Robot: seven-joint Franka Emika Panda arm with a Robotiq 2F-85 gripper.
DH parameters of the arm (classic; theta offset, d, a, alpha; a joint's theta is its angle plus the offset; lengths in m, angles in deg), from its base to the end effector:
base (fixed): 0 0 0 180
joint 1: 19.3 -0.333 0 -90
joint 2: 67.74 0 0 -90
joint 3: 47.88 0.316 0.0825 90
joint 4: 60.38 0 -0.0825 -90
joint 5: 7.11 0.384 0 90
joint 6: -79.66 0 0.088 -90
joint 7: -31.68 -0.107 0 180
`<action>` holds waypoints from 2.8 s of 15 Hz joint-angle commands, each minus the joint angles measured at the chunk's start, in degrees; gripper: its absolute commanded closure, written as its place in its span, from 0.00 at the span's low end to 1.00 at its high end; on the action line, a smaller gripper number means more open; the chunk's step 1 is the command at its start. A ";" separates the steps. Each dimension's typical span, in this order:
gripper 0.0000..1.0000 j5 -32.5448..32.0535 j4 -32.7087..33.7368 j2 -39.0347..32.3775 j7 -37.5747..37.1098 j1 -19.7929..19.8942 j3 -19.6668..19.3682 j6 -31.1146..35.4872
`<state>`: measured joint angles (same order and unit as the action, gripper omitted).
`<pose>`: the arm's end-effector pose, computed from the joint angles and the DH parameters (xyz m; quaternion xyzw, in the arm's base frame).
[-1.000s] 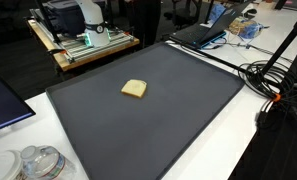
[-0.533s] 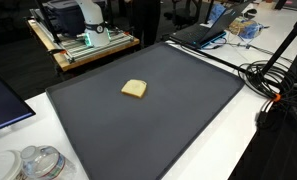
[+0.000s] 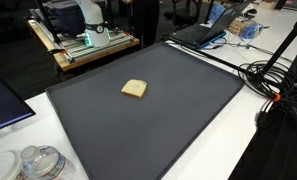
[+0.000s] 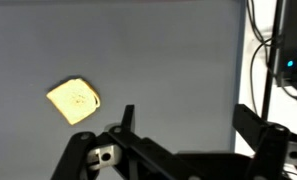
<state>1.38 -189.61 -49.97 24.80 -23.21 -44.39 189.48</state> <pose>0.4497 0.0705 0.4862 -0.9978 0.0232 0.0216 0.0578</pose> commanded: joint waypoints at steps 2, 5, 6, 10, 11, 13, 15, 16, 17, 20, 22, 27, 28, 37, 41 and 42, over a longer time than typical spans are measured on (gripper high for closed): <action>0.00 -4.44 0.52 -9.25 -7.33 3.05 0.08 7.47; 0.00 -6.27 -0.66 -14.41 -10.97 4.21 -0.96 15.84; 0.00 -7.37 -1.07 -15.84 -11.80 4.36 -1.29 18.59; 0.00 -13.03 -3.18 -20.91 -18.72 4.74 -3.26 28.11; 0.00 -13.00 -3.48 -21.95 -21.13 4.60 -3.81 29.10; 0.00 -12.11 -3.74 -24.27 -26.04 4.19 -4.81 30.44; 0.00 -10.09 -3.33 -26.57 -27.76 4.06 -5.52 31.07; 0.00 -10.88 -3.30 -25.03 -25.03 3.85 -5.40 29.52; 0.00 -10.82 -3.30 -25.93 -25.86 3.79 -5.69 29.87; 0.00 -10.76 -3.26 -26.80 -26.72 3.72 -5.93 30.24; 0.00 -12.11 -2.23 -28.37 -28.39 3.55 -6.41 30.95; 0.00 -12.02 0.51 -35.33 -29.70 2.95 -7.62 33.69; 0.00 -12.15 1.12 -36.82 -30.30 2.57 -8.09 34.53; 0.00 -11.79 7.27 -46.60 -42.09 -3.17 -13.65 35.43; 0.00 -10.56 8.26 -47.97 -45.52 -2.96 -13.84 35.56; 0.00 -10.39 8.24 -48.07 -45.85 -2.71 -13.80 35.45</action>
<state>-10.10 -182.60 -96.93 -18.82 -25.60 -57.50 225.33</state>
